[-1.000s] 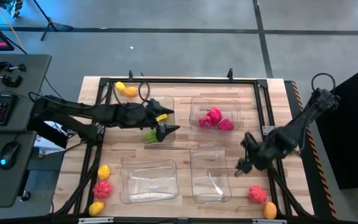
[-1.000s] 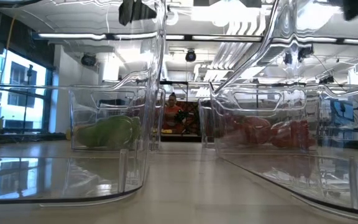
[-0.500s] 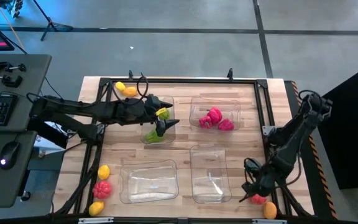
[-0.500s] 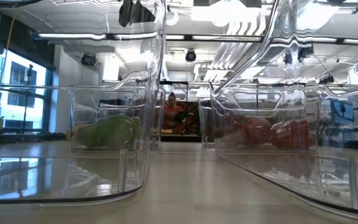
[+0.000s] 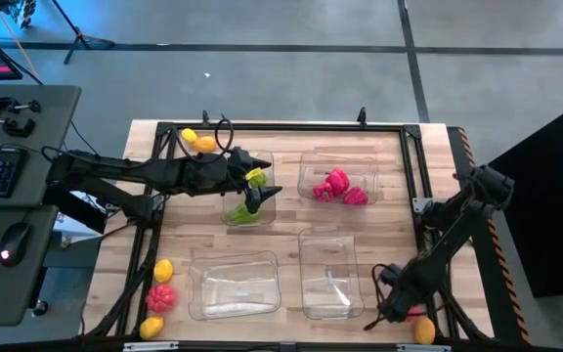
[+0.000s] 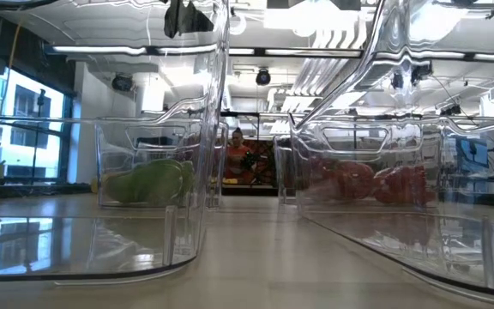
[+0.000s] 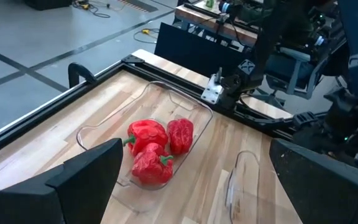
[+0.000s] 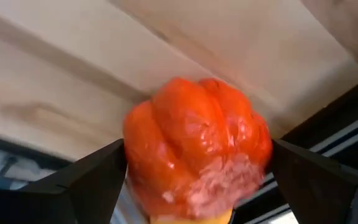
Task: Sort produce into baskets
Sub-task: Put the right orange pumpkin into the bottom right transparent bin
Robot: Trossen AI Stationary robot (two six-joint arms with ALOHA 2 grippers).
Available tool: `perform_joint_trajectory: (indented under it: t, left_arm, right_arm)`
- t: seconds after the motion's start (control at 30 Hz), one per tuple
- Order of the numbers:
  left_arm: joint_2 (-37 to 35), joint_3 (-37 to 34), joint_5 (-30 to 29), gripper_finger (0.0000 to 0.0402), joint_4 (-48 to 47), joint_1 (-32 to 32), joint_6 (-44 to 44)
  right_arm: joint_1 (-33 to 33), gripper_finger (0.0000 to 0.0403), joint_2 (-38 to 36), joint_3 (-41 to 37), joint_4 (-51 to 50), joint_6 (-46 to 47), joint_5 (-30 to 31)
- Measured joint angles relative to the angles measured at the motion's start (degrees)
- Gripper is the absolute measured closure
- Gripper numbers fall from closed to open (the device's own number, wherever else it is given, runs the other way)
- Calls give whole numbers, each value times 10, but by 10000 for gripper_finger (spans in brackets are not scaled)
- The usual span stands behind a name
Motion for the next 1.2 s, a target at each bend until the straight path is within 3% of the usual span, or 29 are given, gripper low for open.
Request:
perform_joint_trajectory:
  t: [0.33, 0.6, 1.2]
  left_arm:
    - [0, 0, 0, 7, 0, 0, 0]
    - [0, 0, 0, 7, 0, 0, 0]
    - [0, 0, 0, 7, 0, 0, 10]
  right_arm:
    - [0, 33, 64, 0, 40, 0, -26]
    - [0, 33, 64, 0, 50, 50, -29]
    - [-8, 33, 64, 0, 111, 38, -29]
